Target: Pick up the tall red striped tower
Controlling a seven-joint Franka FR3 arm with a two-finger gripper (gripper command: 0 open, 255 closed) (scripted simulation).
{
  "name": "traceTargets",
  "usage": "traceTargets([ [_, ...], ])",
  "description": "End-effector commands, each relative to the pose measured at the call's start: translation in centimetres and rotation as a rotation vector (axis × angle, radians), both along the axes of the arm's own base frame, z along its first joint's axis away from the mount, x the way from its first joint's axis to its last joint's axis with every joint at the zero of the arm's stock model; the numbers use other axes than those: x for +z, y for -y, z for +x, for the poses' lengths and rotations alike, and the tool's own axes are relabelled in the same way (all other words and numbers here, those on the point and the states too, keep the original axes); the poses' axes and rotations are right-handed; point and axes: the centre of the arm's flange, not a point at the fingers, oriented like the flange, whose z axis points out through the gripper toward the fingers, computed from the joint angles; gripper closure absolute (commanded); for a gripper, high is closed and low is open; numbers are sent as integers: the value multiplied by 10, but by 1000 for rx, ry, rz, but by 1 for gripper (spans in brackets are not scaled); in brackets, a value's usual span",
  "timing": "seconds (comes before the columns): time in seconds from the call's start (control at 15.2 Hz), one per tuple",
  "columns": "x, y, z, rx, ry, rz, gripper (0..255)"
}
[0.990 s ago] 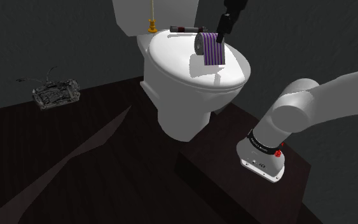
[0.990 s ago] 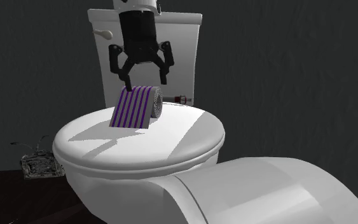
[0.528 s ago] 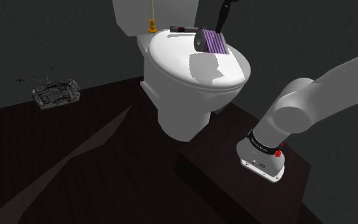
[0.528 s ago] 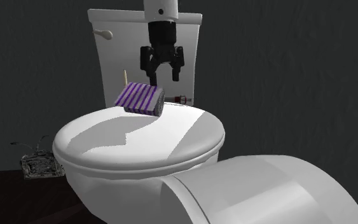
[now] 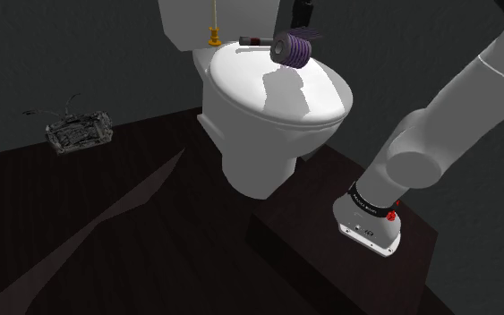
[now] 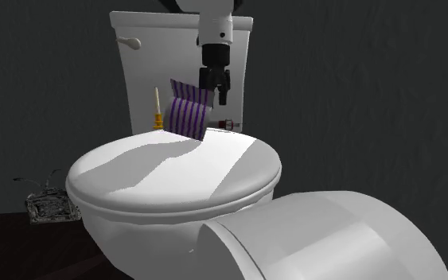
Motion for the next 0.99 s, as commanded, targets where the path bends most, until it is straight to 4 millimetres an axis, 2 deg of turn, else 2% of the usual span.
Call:
traceTargets([
  [0.0, -8, 11, 30, 89, -12, 9, 0],
  [0.4, -21, 29, 111, 329, -42, 39, 0],
  [0.92, -61, 29, 111, 329, -42, 39, 0],
])
